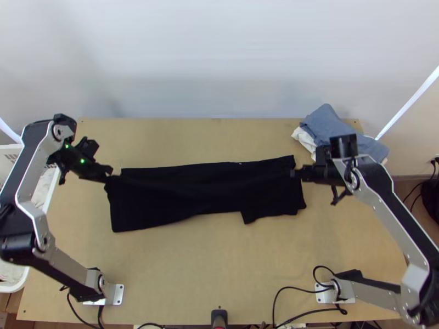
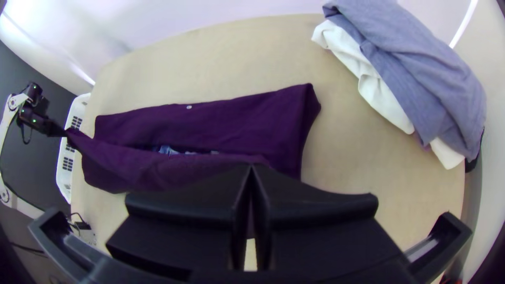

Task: Fold the t-shirt

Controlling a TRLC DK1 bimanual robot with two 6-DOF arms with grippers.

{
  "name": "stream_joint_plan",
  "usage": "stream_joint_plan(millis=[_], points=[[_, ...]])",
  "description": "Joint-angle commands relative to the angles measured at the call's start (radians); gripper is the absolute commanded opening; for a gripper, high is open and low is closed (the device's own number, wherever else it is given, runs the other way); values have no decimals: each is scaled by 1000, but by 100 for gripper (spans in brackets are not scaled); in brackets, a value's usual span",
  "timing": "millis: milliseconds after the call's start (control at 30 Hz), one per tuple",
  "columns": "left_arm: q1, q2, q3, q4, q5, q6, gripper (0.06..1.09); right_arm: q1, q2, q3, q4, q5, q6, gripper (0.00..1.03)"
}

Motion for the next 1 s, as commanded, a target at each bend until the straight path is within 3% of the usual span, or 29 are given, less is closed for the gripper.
stream_joint_plan(millis=[0, 400, 733, 767, 900, 967], points=[[1, 72, 84, 1, 9, -55, 10, -15, 70, 62, 38, 5, -12, 3], [-11, 324, 351, 23, 11, -130, 10, -29, 288, 185, 98, 6, -12, 3], [-31, 446, 411, 26, 11, -159, 10, -49, 478, 326, 114, 14, -4, 3], [-29, 448, 411, 35, 11, -174, 10, -50, 487, 341, 115, 26, 1, 9], [-13, 431, 396, 15, 77, -176, 10, -52, 485, 392, 146, 43, 70, 86], [12, 408, 385, 17, 164, -174, 10, -55, 466, 422, 146, 60, 100, 99]])
